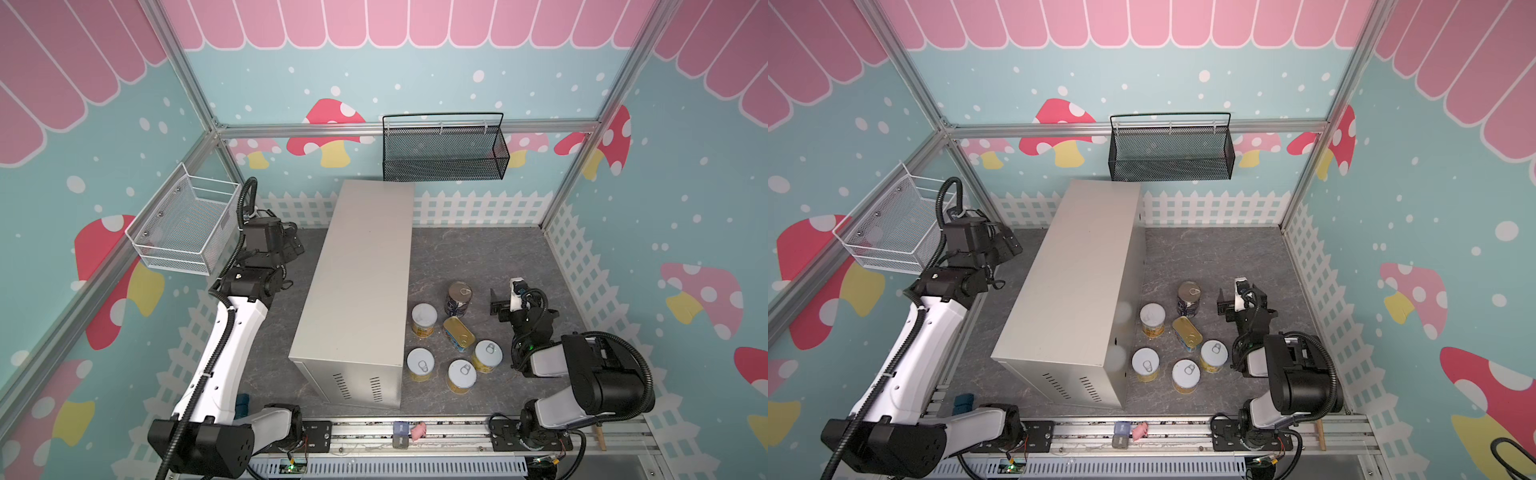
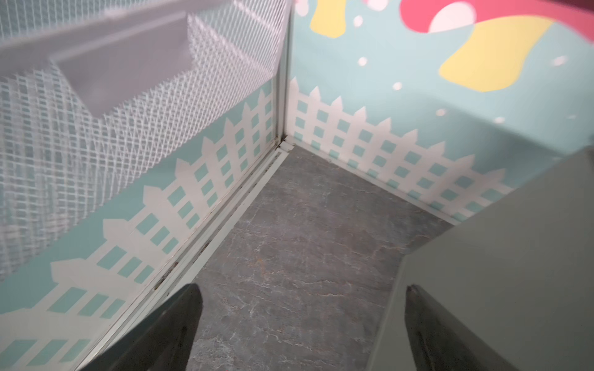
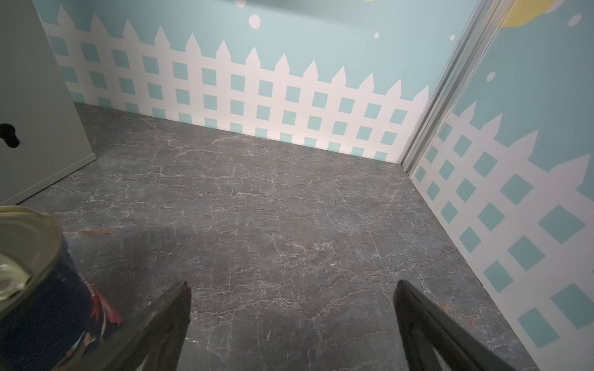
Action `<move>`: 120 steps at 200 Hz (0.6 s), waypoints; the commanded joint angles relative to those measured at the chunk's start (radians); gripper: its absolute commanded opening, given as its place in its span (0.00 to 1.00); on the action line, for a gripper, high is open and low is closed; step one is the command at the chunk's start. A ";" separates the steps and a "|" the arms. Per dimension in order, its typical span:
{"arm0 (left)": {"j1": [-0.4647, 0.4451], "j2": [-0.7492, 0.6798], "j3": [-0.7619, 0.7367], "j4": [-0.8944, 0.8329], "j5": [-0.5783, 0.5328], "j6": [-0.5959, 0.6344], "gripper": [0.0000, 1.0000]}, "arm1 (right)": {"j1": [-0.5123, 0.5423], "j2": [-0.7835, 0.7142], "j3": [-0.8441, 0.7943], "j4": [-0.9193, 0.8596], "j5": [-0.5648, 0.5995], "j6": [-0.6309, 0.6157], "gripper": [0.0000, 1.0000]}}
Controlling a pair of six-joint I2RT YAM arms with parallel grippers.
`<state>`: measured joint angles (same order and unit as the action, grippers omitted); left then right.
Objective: Place and organize the canned foods onto the counter
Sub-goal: 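Grasp the tall dark blue can on the floor with the right gripper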
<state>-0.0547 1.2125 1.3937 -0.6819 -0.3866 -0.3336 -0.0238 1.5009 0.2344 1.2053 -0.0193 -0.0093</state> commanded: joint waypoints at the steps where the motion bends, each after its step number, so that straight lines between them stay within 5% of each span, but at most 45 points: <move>1: 0.000 -0.017 0.091 -0.160 0.185 0.057 1.00 | 0.007 -0.065 0.119 -0.228 0.095 0.041 0.99; 21: -0.001 -0.028 0.163 -0.232 0.295 0.085 1.00 | 0.007 -0.142 0.178 -0.429 0.160 0.144 0.99; 62: -0.002 -0.071 0.277 -0.347 0.543 0.115 1.00 | 0.052 -0.247 0.359 -0.880 -0.007 0.232 0.99; 120: -0.002 -0.152 0.334 -0.331 0.936 0.114 1.00 | 0.245 -0.354 0.394 -1.134 -0.025 0.256 1.00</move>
<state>-0.0555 1.0893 1.6939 -0.9833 0.3424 -0.2459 0.1802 1.1797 0.6209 0.2569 -0.0101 0.2054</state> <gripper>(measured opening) 0.999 0.995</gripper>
